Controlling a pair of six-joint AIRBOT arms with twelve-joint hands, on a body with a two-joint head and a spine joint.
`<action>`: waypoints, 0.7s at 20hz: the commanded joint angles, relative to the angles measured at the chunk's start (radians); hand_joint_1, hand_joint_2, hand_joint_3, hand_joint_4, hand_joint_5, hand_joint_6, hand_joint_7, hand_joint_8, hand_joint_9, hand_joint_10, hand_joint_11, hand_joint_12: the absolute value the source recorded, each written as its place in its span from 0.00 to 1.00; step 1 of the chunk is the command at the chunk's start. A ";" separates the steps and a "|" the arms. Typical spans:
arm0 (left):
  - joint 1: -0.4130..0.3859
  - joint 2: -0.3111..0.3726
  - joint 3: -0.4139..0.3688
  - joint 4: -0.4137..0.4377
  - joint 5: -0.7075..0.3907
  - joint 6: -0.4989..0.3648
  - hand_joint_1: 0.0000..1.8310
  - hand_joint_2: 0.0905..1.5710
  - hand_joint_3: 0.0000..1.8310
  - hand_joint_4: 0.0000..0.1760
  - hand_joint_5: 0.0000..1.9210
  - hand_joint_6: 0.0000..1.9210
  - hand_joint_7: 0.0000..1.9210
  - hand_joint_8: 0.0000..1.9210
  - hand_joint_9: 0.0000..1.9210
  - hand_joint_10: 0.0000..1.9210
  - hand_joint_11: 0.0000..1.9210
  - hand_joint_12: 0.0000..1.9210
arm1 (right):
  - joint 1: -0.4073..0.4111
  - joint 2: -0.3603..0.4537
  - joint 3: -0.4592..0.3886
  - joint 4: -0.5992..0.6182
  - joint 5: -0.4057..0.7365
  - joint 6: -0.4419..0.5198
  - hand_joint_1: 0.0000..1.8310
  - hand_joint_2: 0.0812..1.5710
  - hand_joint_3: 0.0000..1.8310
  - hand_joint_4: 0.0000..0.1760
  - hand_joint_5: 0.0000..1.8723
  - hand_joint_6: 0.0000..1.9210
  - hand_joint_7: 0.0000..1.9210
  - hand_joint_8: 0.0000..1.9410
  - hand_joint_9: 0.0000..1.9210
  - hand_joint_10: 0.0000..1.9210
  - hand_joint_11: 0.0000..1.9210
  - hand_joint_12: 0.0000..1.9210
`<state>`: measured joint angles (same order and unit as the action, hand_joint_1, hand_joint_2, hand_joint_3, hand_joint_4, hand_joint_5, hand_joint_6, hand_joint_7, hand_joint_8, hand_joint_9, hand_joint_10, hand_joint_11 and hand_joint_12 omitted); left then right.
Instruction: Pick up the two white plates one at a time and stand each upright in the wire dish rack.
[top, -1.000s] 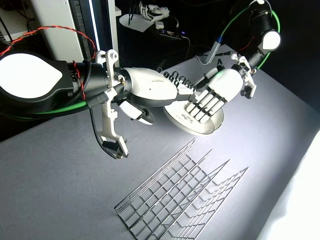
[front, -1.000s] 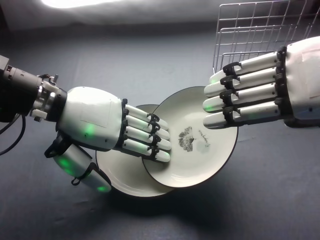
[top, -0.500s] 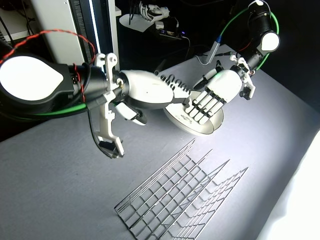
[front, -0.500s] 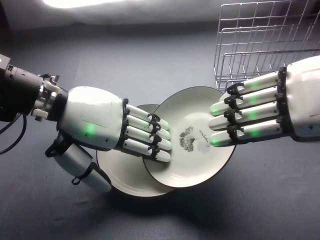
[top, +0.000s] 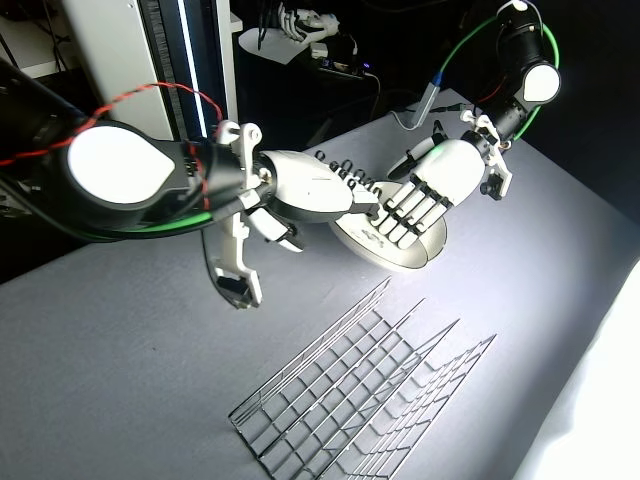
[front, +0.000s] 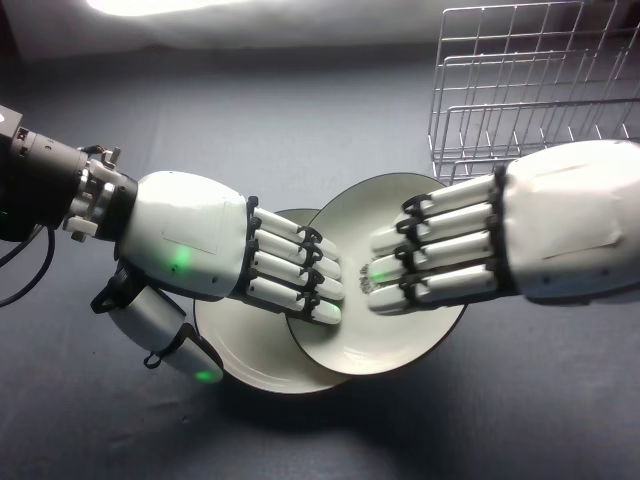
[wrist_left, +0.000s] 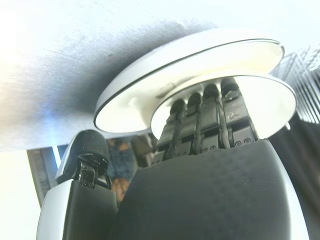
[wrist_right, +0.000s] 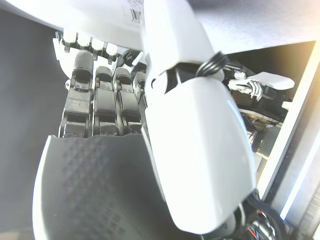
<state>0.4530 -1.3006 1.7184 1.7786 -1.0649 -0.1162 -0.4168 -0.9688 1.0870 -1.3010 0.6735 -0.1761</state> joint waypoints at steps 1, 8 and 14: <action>0.009 -0.015 -0.001 0.034 0.047 -0.002 0.00 0.82 0.00 0.00 0.03 0.00 0.02 0.00 0.00 0.00 0.00 0.02 | 0.002 -0.004 0.004 0.062 0.029 0.000 0.82 0.67 0.00 0.00 0.01 0.00 0.00 0.00 0.01 0.00 0.00 0.34; 0.009 -0.013 0.001 0.034 0.044 0.000 0.00 0.82 0.00 0.00 0.02 0.00 0.01 0.00 0.00 0.00 0.00 0.00 | -0.031 -0.098 0.084 0.064 -0.024 -0.002 0.83 0.69 0.01 0.00 0.01 0.00 0.00 0.00 0.01 0.01 0.00 0.36; 0.009 -0.014 0.001 0.034 0.042 0.005 0.00 0.82 0.00 0.00 0.02 0.01 0.01 0.00 0.00 0.00 0.01 0.01 | -0.030 -0.166 0.147 0.064 -0.034 -0.004 0.86 0.71 0.00 0.00 0.02 0.00 0.01 0.00 0.03 0.01 0.00 0.42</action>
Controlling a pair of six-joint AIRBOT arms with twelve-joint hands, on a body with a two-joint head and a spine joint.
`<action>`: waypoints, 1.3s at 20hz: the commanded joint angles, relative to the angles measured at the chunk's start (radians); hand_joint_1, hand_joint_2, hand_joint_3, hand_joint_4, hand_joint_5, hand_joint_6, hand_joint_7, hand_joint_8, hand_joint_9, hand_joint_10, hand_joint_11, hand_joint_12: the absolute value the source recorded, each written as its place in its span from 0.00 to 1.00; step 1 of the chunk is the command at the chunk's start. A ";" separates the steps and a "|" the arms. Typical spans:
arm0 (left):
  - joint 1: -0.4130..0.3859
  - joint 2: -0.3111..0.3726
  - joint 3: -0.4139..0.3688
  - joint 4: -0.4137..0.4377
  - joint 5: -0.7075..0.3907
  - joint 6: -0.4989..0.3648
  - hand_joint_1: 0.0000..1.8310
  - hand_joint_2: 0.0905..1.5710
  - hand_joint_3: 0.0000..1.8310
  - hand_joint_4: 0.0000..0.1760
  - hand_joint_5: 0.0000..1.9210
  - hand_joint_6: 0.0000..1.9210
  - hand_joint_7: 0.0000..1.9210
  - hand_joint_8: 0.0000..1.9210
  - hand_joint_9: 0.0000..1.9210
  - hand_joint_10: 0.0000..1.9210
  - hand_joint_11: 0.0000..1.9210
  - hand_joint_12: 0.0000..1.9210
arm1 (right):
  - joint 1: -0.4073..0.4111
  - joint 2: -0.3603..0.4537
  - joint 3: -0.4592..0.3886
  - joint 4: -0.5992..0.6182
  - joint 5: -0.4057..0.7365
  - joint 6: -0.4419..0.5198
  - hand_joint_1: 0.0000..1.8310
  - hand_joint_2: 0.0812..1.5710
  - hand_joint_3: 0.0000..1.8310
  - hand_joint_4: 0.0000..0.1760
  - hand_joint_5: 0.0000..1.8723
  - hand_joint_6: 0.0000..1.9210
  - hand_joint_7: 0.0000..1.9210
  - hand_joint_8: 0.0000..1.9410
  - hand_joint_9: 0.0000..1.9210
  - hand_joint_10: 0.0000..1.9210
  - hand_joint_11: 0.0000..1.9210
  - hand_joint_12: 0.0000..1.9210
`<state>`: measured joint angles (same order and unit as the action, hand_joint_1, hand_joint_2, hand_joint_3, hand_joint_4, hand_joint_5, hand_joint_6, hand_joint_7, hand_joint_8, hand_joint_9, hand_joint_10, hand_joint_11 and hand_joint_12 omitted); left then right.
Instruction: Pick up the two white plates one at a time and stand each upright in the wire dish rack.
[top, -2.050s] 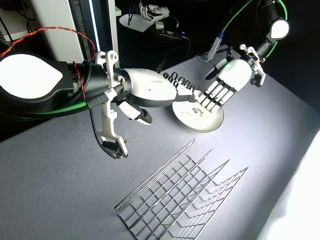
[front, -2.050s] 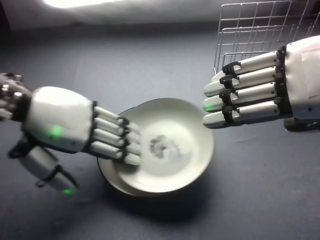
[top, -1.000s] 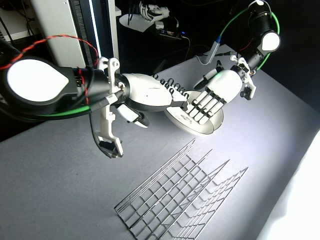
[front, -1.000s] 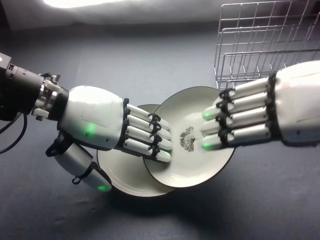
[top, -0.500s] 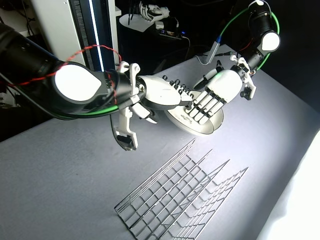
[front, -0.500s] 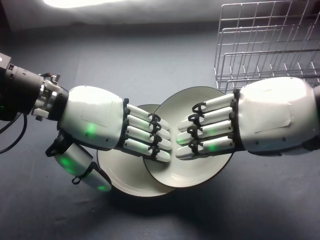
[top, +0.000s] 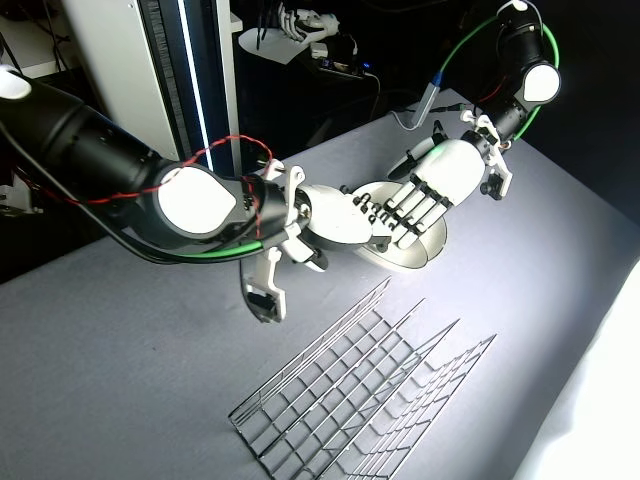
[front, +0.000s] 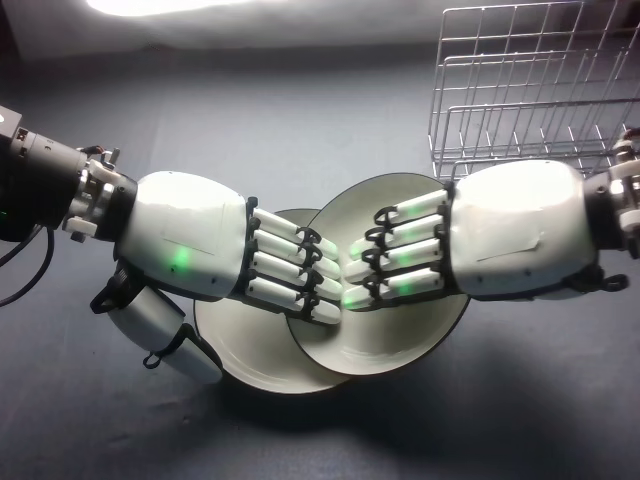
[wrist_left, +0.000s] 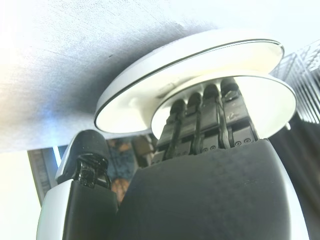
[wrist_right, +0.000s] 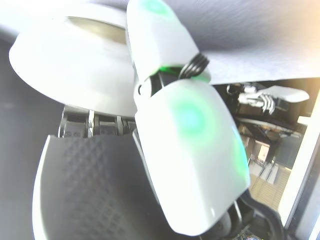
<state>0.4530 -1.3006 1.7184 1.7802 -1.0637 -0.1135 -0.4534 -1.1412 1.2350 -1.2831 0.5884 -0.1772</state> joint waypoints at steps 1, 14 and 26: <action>0.009 -0.014 0.001 0.032 0.041 0.002 0.00 0.82 0.00 0.00 0.03 0.01 0.02 0.01 0.01 0.00 0.02 0.01 | 0.009 -0.005 0.007 0.046 0.046 -0.003 0.87 0.71 0.00 0.00 0.03 0.00 0.02 0.00 0.04 0.01 0.00 0.45; 0.012 -0.015 0.003 0.032 0.041 0.007 0.00 0.82 0.00 0.00 0.01 0.00 0.00 0.00 0.00 0.00 0.00 0.00 | 0.011 -0.043 0.031 0.068 0.017 -0.006 0.77 0.67 0.00 0.00 0.52 0.46 0.57 0.38 0.52 0.55 0.45 0.64; -0.054 0.104 -0.027 -0.129 0.001 -0.008 0.00 0.82 0.00 0.00 0.03 0.01 0.02 0.01 0.01 0.01 0.02 0.01 | 0.061 -0.014 0.020 0.099 0.085 -0.006 0.75 0.68 0.00 0.00 0.49 0.52 0.56 0.42 0.49 0.59 0.43 0.57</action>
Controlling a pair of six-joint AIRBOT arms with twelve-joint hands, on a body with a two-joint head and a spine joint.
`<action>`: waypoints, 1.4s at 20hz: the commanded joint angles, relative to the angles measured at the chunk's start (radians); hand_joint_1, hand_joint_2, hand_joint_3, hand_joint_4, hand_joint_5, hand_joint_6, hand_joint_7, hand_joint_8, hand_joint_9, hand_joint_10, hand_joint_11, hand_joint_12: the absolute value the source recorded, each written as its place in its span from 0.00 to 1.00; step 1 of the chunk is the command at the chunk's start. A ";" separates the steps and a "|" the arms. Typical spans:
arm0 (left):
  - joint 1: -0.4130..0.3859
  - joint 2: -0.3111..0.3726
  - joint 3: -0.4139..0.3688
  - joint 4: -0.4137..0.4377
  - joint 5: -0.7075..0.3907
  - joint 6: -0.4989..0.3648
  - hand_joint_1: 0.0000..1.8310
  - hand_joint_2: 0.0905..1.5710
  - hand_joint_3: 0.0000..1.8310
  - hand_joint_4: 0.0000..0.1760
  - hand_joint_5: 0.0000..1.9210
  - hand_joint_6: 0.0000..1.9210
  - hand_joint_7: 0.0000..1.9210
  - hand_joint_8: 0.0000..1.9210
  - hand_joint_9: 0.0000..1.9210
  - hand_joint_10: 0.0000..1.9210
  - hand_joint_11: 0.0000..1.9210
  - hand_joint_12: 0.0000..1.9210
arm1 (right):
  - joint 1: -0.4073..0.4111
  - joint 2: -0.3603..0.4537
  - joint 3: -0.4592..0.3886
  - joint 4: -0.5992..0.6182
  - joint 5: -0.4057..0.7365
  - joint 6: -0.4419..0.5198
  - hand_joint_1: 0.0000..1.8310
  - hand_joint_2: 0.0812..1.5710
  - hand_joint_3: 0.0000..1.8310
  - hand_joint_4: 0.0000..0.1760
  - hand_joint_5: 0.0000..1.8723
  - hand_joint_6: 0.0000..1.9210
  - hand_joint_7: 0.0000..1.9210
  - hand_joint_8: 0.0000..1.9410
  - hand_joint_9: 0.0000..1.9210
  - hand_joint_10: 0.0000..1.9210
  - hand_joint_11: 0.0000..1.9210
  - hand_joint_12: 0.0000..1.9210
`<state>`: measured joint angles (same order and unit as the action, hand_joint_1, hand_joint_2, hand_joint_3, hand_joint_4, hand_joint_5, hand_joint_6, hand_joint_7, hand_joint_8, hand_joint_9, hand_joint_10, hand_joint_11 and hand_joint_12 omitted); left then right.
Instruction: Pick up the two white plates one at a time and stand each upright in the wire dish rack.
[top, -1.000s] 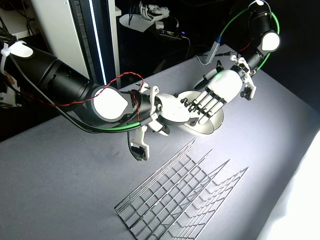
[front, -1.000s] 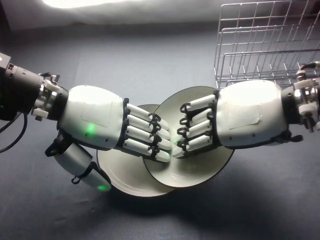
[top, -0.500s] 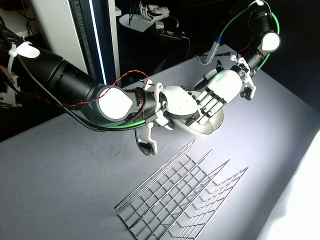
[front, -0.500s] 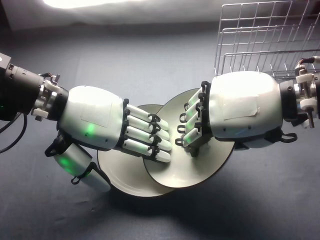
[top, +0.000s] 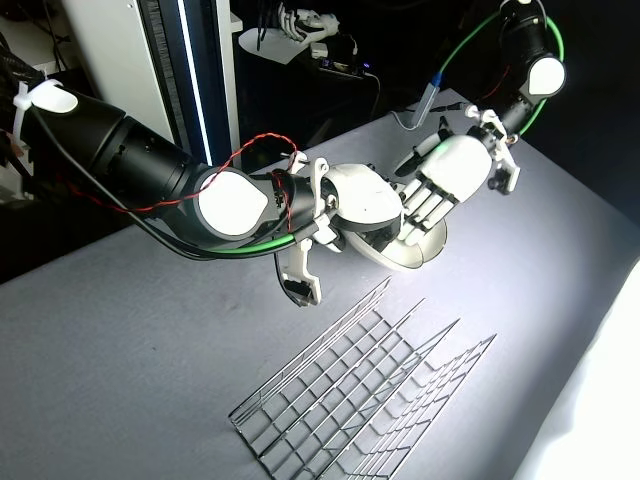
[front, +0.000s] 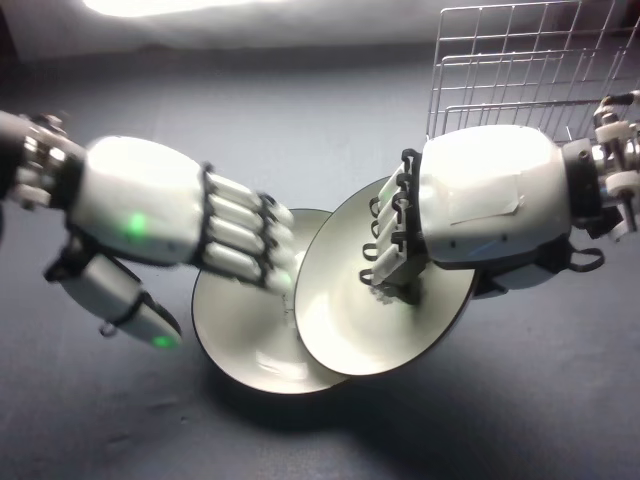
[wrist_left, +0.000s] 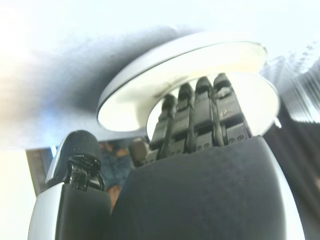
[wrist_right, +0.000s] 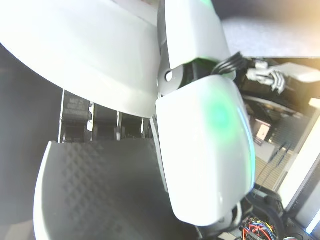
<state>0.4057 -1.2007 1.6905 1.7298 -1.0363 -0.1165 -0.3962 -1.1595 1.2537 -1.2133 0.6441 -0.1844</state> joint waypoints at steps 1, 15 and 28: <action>-0.018 0.017 -0.002 -0.088 -0.031 -0.008 0.00 0.82 0.00 0.00 0.04 0.00 0.03 0.01 0.02 0.00 0.00 0.06 | 0.011 0.014 -0.009 0.051 0.031 0.002 0.75 0.68 0.00 0.00 0.50 0.52 0.56 0.42 0.50 0.58 0.44 0.55; -0.164 0.217 -0.067 -0.101 -0.011 -0.202 0.00 0.82 0.00 0.00 0.02 0.00 0.01 0.00 0.00 0.00 0.00 0.00 | 0.116 0.123 -0.128 0.235 0.083 0.004 0.76 0.68 0.00 0.00 0.51 0.51 0.55 0.42 0.51 0.56 0.45 0.55; -0.108 0.286 -0.018 -0.084 -0.002 -0.185 0.00 0.82 0.00 0.00 0.01 0.00 0.00 0.00 0.00 0.00 0.00 0.00 | 0.194 0.187 -0.227 0.537 0.033 0.025 0.76 0.66 0.00 0.00 0.55 0.44 0.59 0.36 0.52 0.55 0.46 0.55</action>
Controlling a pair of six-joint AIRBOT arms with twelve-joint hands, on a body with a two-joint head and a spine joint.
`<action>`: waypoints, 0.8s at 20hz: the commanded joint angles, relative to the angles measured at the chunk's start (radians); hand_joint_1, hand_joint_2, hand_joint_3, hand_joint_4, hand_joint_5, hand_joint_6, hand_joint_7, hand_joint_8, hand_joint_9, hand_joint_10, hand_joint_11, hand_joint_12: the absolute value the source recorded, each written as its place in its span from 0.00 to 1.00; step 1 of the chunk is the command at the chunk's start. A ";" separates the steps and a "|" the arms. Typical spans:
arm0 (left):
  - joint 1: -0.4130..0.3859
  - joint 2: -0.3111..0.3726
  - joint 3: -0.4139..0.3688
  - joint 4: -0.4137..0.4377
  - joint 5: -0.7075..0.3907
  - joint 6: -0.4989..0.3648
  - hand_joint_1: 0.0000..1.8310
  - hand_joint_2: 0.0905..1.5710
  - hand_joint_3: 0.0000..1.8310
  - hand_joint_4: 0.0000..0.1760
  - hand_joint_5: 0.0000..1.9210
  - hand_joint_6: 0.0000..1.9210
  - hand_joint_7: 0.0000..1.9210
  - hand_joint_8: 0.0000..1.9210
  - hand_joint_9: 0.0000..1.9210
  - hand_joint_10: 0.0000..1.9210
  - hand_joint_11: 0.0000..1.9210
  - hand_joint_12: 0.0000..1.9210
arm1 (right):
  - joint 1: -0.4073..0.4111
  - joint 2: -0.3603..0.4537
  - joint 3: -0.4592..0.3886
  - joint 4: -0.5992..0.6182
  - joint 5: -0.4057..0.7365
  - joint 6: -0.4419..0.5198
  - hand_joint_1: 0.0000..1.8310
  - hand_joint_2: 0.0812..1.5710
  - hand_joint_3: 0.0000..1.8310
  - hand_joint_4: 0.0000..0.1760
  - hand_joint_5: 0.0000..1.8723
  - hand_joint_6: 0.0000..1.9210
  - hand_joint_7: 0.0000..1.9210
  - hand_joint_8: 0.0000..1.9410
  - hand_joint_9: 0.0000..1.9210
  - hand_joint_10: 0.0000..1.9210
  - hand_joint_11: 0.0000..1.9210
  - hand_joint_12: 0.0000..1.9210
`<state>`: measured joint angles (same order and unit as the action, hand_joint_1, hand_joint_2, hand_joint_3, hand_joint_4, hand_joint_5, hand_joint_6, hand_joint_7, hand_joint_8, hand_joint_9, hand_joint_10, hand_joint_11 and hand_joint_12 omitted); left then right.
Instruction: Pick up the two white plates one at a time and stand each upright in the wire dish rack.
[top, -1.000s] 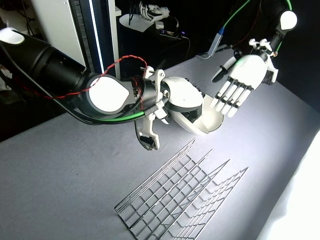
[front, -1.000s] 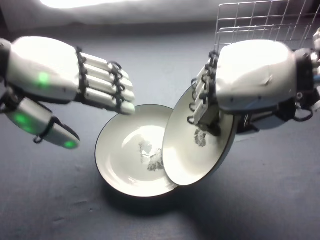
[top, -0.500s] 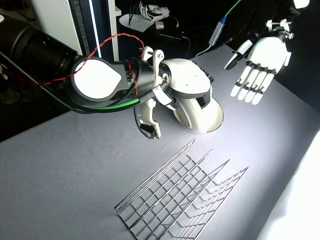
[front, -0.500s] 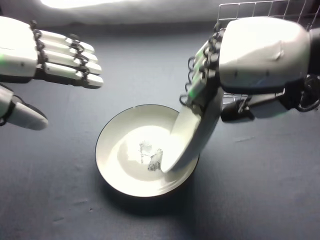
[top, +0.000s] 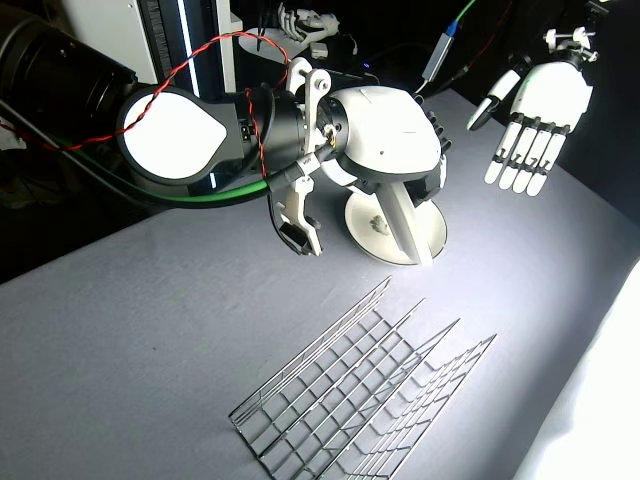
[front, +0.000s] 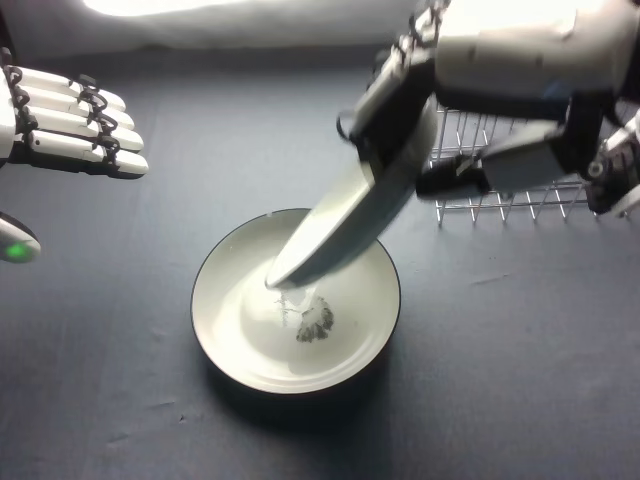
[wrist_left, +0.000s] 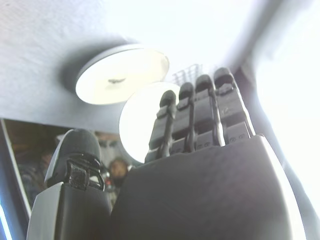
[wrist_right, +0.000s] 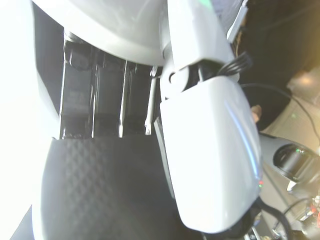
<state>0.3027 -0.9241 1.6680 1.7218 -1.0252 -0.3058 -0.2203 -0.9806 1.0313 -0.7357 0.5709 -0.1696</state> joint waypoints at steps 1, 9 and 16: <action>-0.001 0.009 0.006 -0.076 -0.013 0.013 0.00 0.82 0.00 0.00 0.01 0.00 0.00 0.00 0.00 0.00 0.00 0.00 | 0.025 0.011 -0.010 0.085 0.096 0.015 0.76 0.66 0.00 0.00 0.55 0.44 0.59 0.36 0.52 0.55 0.46 0.55; 0.016 -0.023 0.057 -0.079 -0.048 0.037 0.00 0.81 0.00 0.00 0.02 0.00 0.01 0.00 0.00 0.00 0.00 0.00 | 0.099 0.042 -0.065 0.338 -0.035 0.025 0.76 0.67 0.00 0.00 0.53 0.41 0.56 0.40 0.53 0.60 0.47 0.63; 0.035 -0.028 0.005 -0.102 -0.049 0.045 0.00 0.81 0.00 0.00 0.02 0.00 0.01 0.00 0.00 0.00 0.00 0.00 | 0.167 0.061 -0.070 0.551 -0.134 0.033 0.76 0.67 0.00 0.00 0.53 0.48 0.56 0.38 0.52 0.57 0.45 0.57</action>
<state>0.3439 -0.9588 1.6691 1.6932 -1.0580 -0.2611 -0.0746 -0.9264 0.9638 -0.2161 0.3023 -0.1577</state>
